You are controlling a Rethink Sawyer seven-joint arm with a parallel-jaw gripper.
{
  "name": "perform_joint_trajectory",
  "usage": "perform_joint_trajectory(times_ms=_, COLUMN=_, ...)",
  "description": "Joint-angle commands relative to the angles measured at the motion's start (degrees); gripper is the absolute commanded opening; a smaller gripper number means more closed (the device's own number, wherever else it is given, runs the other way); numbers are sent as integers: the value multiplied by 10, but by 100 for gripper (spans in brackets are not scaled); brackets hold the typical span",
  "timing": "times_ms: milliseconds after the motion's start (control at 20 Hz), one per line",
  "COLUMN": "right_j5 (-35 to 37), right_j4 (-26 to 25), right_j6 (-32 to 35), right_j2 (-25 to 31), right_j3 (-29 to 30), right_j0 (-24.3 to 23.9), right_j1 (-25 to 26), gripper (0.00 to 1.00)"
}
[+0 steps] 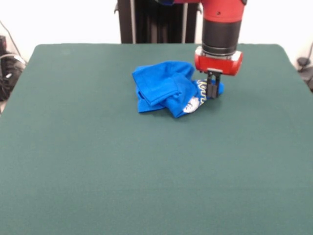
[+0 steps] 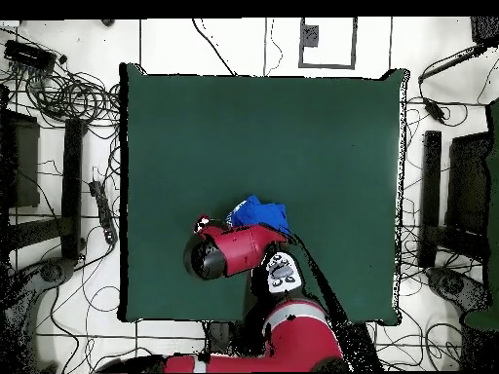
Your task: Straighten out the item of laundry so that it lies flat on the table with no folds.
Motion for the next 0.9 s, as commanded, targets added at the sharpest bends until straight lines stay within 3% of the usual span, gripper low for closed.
perform_joint_trajectory(times_ms=50, right_j5=21, right_j4=15, right_j6=38, right_j2=29, right_j3=22, right_j0=24, right_j1=6, gripper=0)
perform_joint_trajectory(times_ms=550, right_j5=35, right_j4=17, right_j6=33, right_j2=23, right_j3=15, right_j0=26, right_j1=2, gripper=0)
perform_joint_trajectory(times_ms=900, right_j5=26, right_j4=-5, right_j6=11, right_j2=31, right_j3=27, right_j0=-3, right_j1=2, gripper=0)
